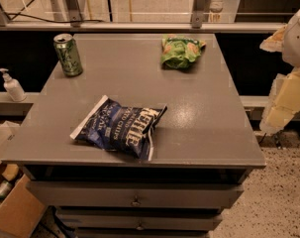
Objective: Move green rice chip bag near blue chip bag
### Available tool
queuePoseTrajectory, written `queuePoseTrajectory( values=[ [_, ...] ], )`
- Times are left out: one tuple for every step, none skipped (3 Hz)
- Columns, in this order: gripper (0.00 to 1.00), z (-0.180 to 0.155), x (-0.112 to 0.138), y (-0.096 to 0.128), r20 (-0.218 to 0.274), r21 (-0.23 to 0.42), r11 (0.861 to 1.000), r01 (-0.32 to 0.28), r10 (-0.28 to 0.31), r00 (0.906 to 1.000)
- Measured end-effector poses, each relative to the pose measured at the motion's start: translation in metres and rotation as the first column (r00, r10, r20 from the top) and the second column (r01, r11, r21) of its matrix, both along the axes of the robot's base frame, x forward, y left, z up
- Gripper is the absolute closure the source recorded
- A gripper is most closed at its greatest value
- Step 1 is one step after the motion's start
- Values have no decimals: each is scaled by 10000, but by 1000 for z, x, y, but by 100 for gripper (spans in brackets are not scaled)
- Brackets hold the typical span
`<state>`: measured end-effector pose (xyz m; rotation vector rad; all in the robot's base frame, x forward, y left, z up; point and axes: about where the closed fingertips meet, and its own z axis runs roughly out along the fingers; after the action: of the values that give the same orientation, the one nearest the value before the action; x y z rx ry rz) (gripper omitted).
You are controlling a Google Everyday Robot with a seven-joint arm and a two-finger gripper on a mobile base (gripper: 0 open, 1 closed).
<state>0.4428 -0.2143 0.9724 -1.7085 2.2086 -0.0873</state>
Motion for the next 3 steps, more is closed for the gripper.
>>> queuePoseTrajectory(
  values=[
    [0,-21,22,3,291,566,9982,206,-223,9993],
    [0,-42,75,1,1025,1515,9873,477,-637,9927],
    [0,-61,122,-14,1434,2664,9598,881,-1299,9811]
  ],
)
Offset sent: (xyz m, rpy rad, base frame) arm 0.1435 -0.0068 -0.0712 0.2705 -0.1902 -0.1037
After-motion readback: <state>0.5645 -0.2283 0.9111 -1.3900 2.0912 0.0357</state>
